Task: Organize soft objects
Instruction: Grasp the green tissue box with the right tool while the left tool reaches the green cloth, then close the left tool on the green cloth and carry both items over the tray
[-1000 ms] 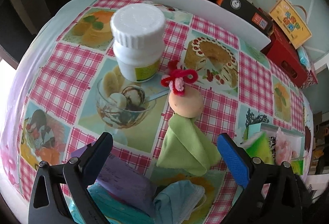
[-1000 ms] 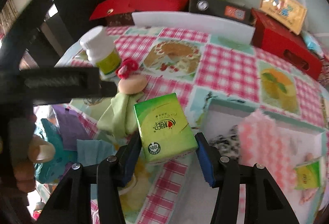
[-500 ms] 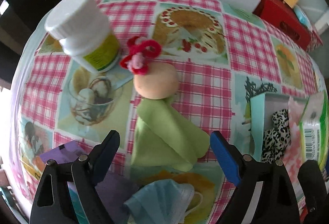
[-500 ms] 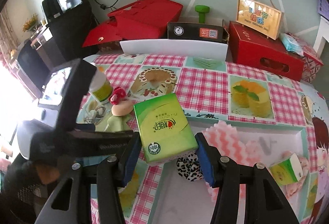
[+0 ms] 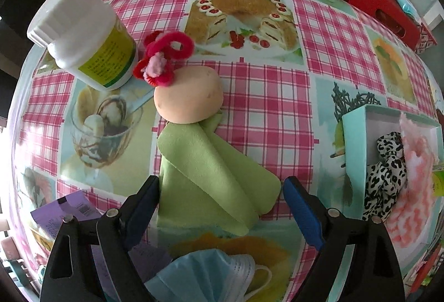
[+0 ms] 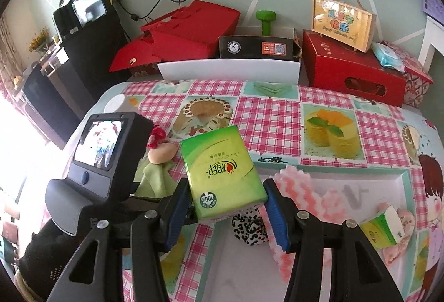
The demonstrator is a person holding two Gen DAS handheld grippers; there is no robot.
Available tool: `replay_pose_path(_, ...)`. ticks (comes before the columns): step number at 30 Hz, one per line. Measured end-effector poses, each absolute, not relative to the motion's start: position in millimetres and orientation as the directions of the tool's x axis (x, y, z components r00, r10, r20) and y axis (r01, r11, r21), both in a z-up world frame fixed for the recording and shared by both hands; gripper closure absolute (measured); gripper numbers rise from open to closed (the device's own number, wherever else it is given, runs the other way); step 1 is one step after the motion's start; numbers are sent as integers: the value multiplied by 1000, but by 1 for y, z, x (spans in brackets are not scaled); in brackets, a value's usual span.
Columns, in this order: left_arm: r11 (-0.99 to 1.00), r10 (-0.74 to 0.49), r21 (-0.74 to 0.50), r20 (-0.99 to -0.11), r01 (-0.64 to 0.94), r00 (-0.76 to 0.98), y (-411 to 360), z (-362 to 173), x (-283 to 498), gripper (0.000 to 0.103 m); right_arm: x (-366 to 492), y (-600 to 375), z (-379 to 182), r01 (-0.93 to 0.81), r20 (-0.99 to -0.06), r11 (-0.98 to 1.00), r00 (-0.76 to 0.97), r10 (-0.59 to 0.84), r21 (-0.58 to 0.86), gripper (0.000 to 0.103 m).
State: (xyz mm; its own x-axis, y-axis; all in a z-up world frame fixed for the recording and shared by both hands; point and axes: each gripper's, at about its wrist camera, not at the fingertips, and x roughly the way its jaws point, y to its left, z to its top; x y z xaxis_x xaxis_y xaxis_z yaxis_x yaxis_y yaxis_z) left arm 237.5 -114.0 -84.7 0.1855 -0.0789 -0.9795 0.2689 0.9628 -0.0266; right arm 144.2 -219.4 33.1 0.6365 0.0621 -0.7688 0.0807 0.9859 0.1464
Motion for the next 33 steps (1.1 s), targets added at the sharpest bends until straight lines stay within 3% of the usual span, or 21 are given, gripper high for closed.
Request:
replay_pose_path(4, 967, -91, -38, -975, 253, 202, -106, -83, 236, 27, 143, -224, 34, 92, -766, 984, 640, 61, 154, 47)
replay_pose_path(6, 967, -99, -43, -971, 250, 217, -102, -78, 237, 52, 142, -226, 35, 96, -764, 983, 643, 61, 159, 47)
replay_pose_path(12, 974, -153, -109, -963, 201, 220, -84, -76, 242, 74, 141, -232, 37, 103, -759, 980, 648, 63, 170, 47)
replay_pose_path(21, 968, -233, -205, -948, 146, 215, -50, -72, 248, 86, 142, -234, 35, 108, -763, 979, 642, 66, 176, 47)
replay_pose_path(33, 953, -298, -273, -918, 128, 262, -31, -37, 243, 87, 143, -235, 32, 117, -771, 978, 634, 61, 174, 47)
